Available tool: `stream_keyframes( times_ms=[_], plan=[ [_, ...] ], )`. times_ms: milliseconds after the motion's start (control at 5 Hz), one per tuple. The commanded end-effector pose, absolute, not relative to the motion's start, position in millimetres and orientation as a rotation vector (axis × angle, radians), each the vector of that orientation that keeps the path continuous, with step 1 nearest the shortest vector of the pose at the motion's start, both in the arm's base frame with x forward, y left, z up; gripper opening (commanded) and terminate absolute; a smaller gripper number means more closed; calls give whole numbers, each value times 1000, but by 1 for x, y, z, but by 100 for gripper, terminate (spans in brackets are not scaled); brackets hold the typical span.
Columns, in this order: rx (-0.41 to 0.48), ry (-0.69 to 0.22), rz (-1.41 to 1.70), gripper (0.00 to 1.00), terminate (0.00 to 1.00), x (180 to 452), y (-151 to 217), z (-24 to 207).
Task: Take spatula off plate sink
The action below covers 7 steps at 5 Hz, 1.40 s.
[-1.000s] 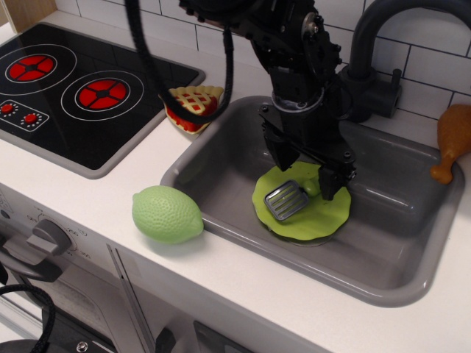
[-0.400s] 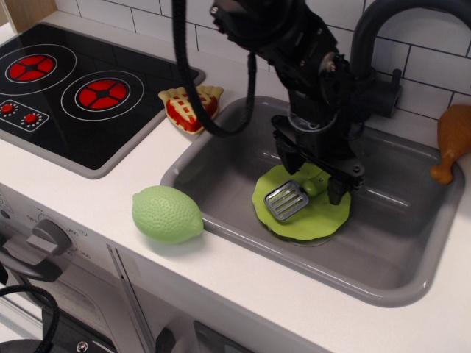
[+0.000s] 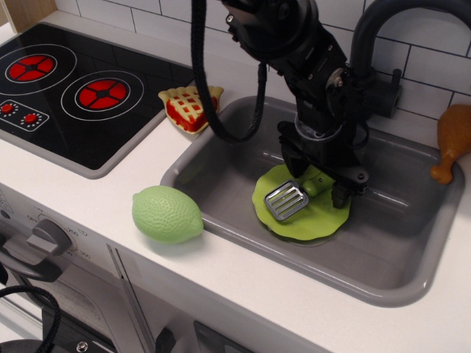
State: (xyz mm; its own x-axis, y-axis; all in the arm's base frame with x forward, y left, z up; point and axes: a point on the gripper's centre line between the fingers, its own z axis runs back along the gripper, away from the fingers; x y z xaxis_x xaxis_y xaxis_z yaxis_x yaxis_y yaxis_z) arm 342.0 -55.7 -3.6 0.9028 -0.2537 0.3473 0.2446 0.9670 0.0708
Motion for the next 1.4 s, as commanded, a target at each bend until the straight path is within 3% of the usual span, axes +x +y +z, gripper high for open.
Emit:
stream_keyframes(
  times_ms=[0,200,800,1200],
  plan=[
    [28,-399,-267,100,0,349,-64,3],
    [22,-394,-261,0,0,349,-63,3],
    [17,-466,-198,0,0,341,-58,45],
    [-16,-401,-51,0,0,325,-87,42]
  ],
)
